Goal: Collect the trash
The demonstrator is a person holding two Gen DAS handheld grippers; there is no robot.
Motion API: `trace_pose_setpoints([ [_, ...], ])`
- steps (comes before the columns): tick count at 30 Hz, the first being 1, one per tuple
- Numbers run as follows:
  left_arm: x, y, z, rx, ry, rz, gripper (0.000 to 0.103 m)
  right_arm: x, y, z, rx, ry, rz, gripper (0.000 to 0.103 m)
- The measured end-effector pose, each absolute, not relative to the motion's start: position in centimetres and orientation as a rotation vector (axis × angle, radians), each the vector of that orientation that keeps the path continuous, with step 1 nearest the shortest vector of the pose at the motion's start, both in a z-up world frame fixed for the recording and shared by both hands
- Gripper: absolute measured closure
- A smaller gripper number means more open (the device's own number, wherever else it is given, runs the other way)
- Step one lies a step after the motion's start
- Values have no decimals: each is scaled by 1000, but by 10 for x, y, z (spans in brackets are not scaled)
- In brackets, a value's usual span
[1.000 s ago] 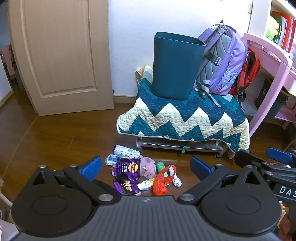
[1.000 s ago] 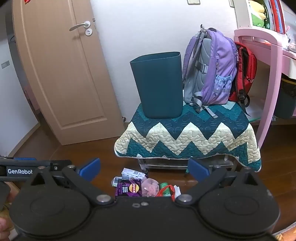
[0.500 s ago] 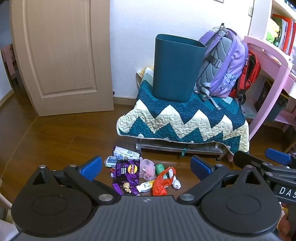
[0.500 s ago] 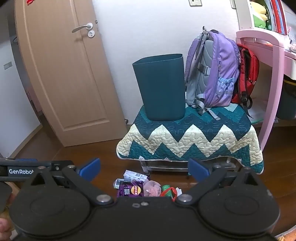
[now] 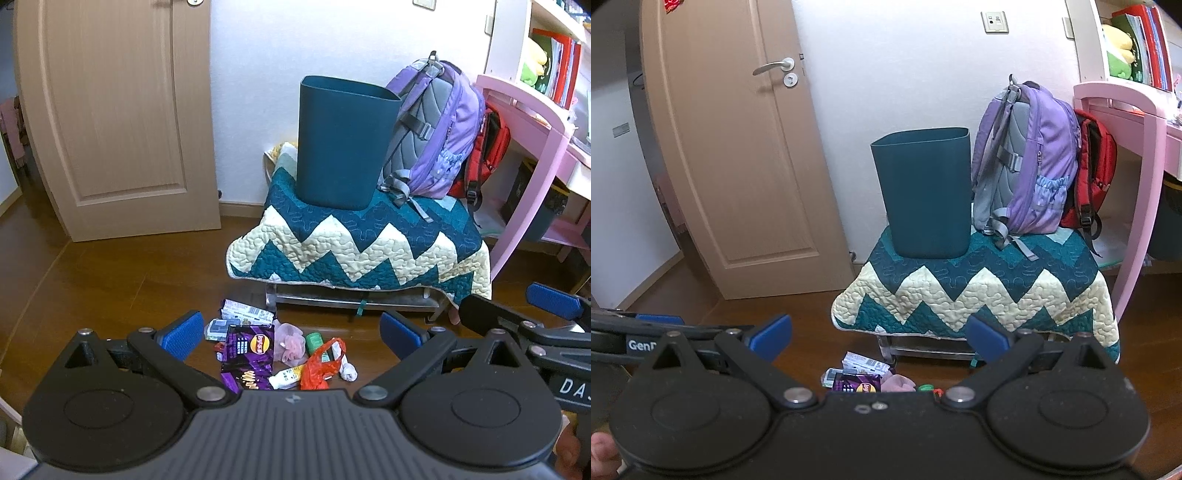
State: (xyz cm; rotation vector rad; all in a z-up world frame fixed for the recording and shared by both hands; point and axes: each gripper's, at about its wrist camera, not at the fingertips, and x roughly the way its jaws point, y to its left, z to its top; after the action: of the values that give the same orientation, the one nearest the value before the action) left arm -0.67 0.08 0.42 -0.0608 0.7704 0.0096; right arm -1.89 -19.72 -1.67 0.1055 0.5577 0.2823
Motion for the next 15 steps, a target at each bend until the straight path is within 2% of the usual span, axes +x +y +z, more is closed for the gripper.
trace_pose_setpoints([
  [15,-15,3,6,-62,735,-14,1,-16,-208,-18,138,577,233,2],
])
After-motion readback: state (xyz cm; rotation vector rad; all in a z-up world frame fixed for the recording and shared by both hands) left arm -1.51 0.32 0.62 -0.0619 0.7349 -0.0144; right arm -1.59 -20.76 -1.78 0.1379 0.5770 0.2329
